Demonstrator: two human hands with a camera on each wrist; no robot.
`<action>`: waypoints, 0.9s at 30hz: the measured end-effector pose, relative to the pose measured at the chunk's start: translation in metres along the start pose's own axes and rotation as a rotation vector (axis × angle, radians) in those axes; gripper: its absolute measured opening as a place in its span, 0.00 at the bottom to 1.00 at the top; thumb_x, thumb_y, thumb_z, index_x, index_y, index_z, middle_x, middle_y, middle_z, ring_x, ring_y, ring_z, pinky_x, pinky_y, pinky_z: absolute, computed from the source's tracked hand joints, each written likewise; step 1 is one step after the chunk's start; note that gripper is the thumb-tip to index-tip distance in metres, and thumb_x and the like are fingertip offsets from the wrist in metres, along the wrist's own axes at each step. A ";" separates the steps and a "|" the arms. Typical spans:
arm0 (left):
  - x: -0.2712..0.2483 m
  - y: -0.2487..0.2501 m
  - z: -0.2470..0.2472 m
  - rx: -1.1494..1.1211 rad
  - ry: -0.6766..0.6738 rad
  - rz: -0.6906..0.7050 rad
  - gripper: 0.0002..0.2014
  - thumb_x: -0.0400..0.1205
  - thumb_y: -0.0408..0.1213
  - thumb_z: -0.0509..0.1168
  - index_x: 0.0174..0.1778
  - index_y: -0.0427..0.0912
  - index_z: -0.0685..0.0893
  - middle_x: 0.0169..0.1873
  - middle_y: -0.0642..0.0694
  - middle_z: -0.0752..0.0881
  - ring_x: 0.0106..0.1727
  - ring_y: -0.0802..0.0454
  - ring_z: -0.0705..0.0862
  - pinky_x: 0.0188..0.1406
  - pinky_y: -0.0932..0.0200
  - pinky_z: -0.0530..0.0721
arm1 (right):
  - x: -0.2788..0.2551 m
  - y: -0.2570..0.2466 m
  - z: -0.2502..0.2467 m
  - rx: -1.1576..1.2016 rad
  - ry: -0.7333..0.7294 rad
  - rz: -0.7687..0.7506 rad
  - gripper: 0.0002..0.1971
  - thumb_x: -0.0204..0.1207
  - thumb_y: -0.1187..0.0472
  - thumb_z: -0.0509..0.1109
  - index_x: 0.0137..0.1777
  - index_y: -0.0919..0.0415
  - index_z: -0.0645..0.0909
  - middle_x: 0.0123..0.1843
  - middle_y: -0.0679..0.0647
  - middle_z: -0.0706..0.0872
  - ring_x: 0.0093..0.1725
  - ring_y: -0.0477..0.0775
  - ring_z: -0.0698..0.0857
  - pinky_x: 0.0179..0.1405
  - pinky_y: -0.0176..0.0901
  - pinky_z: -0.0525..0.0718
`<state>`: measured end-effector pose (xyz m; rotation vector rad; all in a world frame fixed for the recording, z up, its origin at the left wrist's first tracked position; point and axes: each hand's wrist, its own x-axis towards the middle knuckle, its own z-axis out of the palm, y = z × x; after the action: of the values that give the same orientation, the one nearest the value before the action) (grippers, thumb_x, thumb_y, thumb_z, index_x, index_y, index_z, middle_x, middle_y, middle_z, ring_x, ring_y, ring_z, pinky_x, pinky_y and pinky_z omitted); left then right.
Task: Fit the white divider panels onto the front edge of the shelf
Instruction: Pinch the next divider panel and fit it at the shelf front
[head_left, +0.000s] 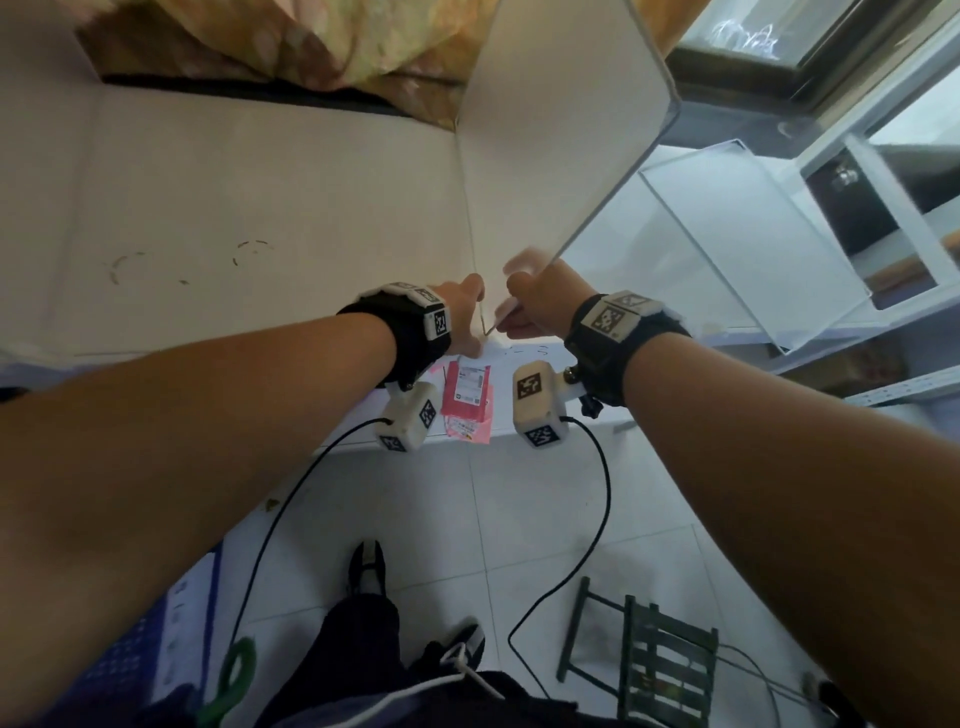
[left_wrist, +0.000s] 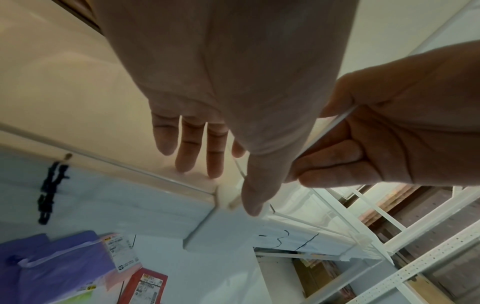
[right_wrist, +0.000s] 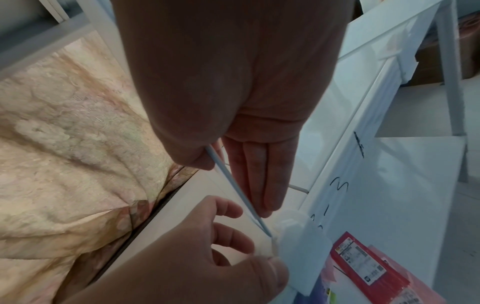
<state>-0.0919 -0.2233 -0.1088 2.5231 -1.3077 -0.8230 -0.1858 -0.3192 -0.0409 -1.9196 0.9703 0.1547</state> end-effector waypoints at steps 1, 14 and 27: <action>-0.001 0.001 0.001 0.011 0.009 -0.003 0.39 0.69 0.47 0.76 0.72 0.44 0.65 0.57 0.41 0.83 0.53 0.39 0.83 0.54 0.44 0.83 | 0.000 0.000 0.000 -0.007 0.001 -0.007 0.17 0.82 0.63 0.59 0.66 0.70 0.77 0.55 0.71 0.88 0.50 0.68 0.91 0.45 0.58 0.92; -0.001 0.009 0.004 0.036 0.022 -0.004 0.37 0.70 0.46 0.75 0.72 0.45 0.64 0.51 0.42 0.84 0.49 0.39 0.83 0.51 0.43 0.84 | 0.001 0.004 -0.004 -0.051 0.030 -0.031 0.17 0.81 0.62 0.59 0.63 0.71 0.79 0.53 0.70 0.88 0.47 0.66 0.92 0.42 0.55 0.92; 0.002 0.008 0.008 0.006 0.037 -0.021 0.35 0.72 0.46 0.75 0.71 0.43 0.66 0.52 0.41 0.84 0.49 0.39 0.84 0.50 0.44 0.84 | -0.003 0.003 0.001 -0.016 0.056 -0.046 0.15 0.80 0.63 0.60 0.63 0.69 0.79 0.53 0.70 0.88 0.46 0.66 0.91 0.42 0.55 0.92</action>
<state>-0.1006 -0.2290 -0.1137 2.5491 -1.2760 -0.7732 -0.1895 -0.3174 -0.0419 -1.9684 0.9635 0.0833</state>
